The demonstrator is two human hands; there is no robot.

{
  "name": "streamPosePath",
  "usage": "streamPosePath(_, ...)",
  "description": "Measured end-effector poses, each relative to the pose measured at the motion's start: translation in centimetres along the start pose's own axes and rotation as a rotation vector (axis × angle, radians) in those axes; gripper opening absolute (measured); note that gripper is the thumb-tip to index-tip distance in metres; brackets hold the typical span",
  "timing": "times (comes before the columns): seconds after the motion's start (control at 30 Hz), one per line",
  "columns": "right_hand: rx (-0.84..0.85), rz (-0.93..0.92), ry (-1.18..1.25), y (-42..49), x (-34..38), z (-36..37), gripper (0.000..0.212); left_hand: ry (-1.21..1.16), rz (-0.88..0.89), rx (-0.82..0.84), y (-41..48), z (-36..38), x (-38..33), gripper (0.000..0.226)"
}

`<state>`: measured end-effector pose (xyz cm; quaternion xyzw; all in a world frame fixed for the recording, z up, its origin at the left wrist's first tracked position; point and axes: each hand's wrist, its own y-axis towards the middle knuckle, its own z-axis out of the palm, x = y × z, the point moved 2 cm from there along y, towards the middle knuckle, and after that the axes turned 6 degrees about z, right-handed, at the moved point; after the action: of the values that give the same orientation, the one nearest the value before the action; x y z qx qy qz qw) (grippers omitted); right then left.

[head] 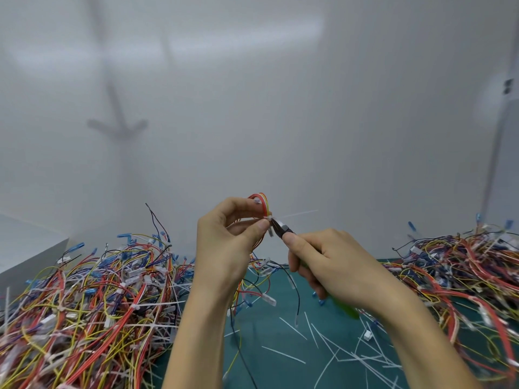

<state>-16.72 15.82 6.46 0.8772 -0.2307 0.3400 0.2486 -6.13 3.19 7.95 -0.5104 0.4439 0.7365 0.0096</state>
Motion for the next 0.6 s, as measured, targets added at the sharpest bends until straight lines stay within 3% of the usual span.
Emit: streamPosePath(0.6, 0.027, 0.022, 0.009, -0.43, 0.34, -0.49, 0.056, 0.239, 0.167, 0.027, -0.01, -0.02, -0.6, 0.03)
